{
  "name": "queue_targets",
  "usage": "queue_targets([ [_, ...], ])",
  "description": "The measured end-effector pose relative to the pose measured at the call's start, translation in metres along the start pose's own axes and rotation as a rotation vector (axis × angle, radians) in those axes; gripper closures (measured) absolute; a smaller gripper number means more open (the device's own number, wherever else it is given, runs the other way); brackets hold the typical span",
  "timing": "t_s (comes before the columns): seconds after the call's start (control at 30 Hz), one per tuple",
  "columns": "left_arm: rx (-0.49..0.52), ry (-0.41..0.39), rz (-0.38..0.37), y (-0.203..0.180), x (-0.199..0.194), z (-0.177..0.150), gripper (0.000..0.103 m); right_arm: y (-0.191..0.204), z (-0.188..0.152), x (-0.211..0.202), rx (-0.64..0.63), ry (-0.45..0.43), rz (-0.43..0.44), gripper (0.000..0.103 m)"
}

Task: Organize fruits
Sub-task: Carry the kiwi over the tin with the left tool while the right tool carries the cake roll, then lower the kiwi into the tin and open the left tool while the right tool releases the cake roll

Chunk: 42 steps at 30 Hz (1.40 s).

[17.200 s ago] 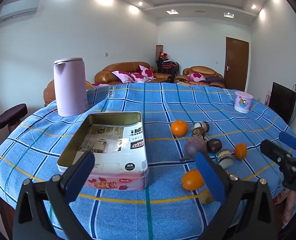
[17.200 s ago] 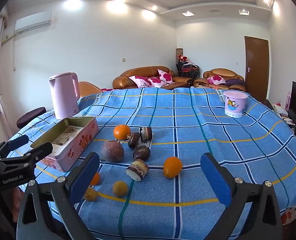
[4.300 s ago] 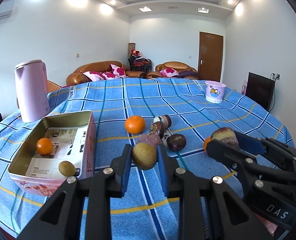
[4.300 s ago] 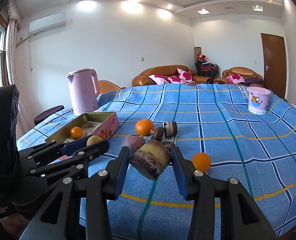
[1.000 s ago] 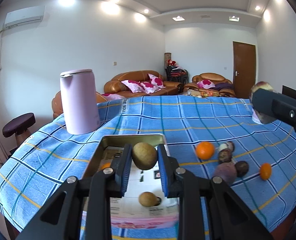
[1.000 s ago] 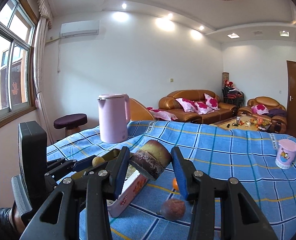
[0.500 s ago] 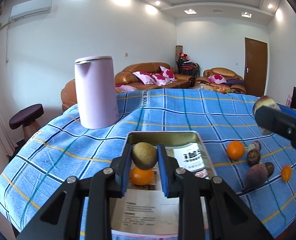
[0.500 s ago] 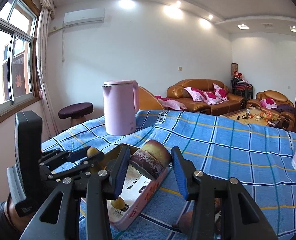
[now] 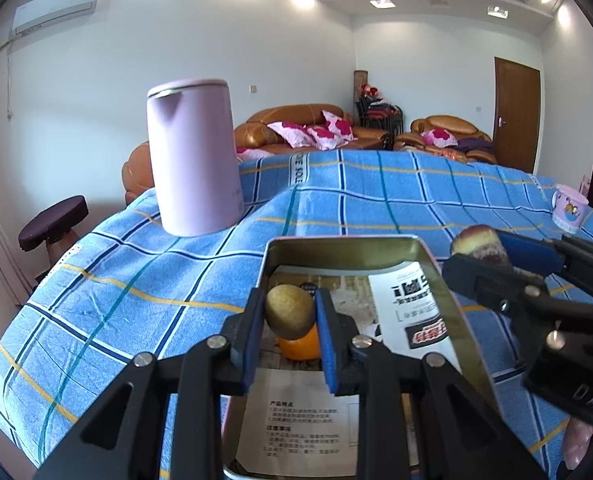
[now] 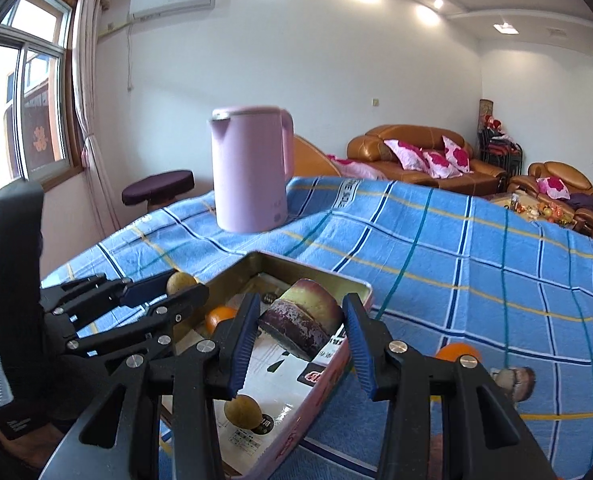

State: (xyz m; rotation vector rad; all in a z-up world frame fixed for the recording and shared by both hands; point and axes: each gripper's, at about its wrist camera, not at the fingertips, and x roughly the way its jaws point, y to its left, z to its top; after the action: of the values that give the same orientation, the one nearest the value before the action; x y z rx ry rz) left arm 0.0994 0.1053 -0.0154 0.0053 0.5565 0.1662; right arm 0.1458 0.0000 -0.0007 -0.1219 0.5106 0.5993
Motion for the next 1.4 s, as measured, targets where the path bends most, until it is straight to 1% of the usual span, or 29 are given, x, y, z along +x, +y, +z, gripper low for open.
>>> queue_targets([
  [0.3,0.013,0.024,0.007,0.002,0.006,-0.005,0.076,0.002,-0.006,0.025,-0.009,0.056,-0.004,0.058],
  [0.73,0.025,0.052,0.012,0.005,0.014,-0.012,0.076,0.013,-0.012,0.045,-0.040,0.112,0.014,0.058],
  [0.83,0.035,0.049,0.020,0.003,0.015,-0.013,0.076,0.012,-0.011,0.047,-0.037,0.117,0.014,0.058],
  [0.97,0.023,0.047,0.012,0.005,0.014,-0.014,0.076,0.013,-0.011,0.048,-0.039,0.123,0.014,0.058],
  [1.2,0.022,0.055,0.018,0.005,0.014,-0.014,0.076,0.011,-0.011,0.052,-0.023,0.131,0.018,0.057],
  [1.27,0.017,0.057,0.023,0.004,0.013,-0.013,0.076,0.010,-0.010,0.051,-0.019,0.127,0.014,0.056],
  [1.37,0.016,0.056,0.026,0.004,0.011,-0.013,0.074,0.008,-0.010,0.048,-0.018,0.114,0.001,0.051],
  [1.4,0.015,0.057,0.023,0.004,0.010,-0.013,0.072,0.007,-0.010,0.047,-0.016,0.111,-0.001,0.049],
])
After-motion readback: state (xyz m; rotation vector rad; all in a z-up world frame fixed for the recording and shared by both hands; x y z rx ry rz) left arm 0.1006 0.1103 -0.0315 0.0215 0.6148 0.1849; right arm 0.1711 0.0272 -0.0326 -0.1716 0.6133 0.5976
